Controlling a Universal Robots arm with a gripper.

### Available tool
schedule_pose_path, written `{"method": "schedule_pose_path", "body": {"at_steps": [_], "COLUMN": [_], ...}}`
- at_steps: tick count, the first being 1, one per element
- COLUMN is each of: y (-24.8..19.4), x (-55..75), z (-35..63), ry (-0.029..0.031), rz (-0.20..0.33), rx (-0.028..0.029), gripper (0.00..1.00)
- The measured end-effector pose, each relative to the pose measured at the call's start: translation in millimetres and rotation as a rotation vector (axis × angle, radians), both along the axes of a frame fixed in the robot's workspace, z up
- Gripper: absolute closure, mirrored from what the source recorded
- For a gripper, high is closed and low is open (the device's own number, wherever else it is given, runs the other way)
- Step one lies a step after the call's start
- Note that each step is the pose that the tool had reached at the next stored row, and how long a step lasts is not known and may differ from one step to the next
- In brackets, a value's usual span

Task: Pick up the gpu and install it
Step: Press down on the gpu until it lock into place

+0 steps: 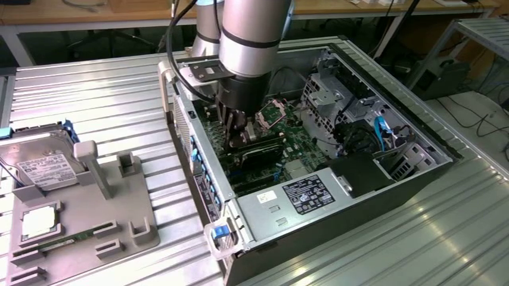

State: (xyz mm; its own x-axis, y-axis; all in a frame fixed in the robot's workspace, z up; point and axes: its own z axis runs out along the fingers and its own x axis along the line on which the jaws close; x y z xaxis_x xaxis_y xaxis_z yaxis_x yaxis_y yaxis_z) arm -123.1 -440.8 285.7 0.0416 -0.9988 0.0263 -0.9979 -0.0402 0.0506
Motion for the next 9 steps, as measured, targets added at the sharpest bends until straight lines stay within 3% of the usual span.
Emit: {"method": "schedule_pose_path", "body": {"at_steps": [9], "y": [0.0], "x": [0.0], "z": [0.1], "ry": [0.0002], "rz": [0.0], "rx": [-0.0003], "gripper": [0.89]}}
